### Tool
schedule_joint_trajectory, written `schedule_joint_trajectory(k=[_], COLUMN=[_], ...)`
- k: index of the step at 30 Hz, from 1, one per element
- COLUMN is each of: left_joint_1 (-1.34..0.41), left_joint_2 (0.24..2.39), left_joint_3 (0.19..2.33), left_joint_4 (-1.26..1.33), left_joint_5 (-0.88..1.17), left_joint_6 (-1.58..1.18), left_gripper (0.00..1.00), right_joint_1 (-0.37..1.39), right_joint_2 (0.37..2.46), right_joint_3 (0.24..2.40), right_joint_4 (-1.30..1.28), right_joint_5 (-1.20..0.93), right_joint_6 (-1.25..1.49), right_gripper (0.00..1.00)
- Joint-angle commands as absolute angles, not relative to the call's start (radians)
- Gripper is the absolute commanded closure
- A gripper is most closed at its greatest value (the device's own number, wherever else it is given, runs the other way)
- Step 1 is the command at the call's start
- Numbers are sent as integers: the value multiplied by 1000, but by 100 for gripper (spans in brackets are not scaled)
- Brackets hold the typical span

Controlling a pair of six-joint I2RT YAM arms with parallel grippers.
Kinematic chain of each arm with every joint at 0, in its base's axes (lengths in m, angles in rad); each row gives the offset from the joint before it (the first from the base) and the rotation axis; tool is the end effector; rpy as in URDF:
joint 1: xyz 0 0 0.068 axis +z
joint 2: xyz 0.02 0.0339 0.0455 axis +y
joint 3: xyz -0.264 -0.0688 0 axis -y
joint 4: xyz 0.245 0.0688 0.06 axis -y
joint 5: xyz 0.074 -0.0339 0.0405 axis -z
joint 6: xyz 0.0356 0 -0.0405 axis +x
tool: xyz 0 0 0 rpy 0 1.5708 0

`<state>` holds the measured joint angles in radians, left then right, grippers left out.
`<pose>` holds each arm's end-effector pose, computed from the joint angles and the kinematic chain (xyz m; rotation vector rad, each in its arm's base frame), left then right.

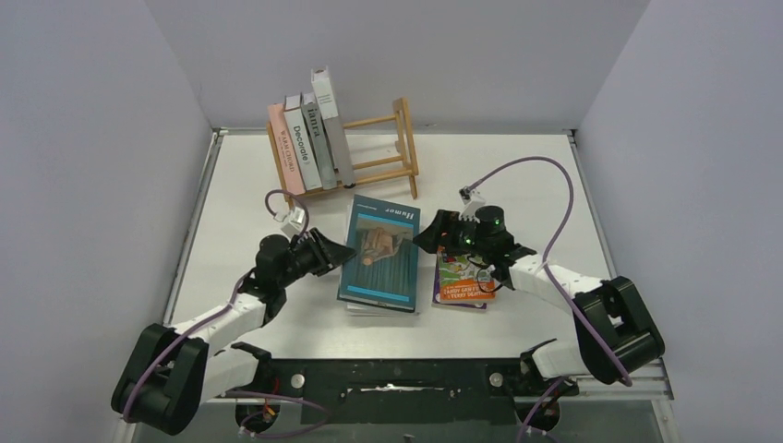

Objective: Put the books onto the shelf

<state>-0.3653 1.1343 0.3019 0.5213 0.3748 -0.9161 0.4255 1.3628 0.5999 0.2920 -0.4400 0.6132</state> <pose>0.2005 -0.0906 0.1792 -0.2825 2.0330 -1.1950 0.2476 0.1288 0.1977 -0.0922 2.1729 1.0739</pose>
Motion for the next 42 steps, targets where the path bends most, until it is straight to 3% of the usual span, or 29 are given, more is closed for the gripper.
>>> schedule_joint_trajectory(k=[1,10,23,27,31,42], left_joint_1=[-368,-401,-455,-460,-462,-465], left_joint_2=[1095,1215,1548,1621,1659,1736], left_joint_3=[274,201,221,237,249,265], left_joint_4=[602,870,1228,1292,1316,1365], left_joint_5=[412,438,465,465,490,516], left_joint_6=[-932,-988,-1067,-1085,-1089,-1103], left_gripper=[82,82,80,69,52,50], right_joint_1=[423,423,422,428,438,439], right_joint_2=[1307,1275,1304,1320,1332,1459], right_joint_3=[575,532,539,578,626,659], right_joint_4=[319,309,276,193,95,147], right_joint_5=[-473,-505,-507,-473,-402,-397], right_joint_6=[623,652,687,687,683,690], right_gripper=[20,20,20,20,20,20])
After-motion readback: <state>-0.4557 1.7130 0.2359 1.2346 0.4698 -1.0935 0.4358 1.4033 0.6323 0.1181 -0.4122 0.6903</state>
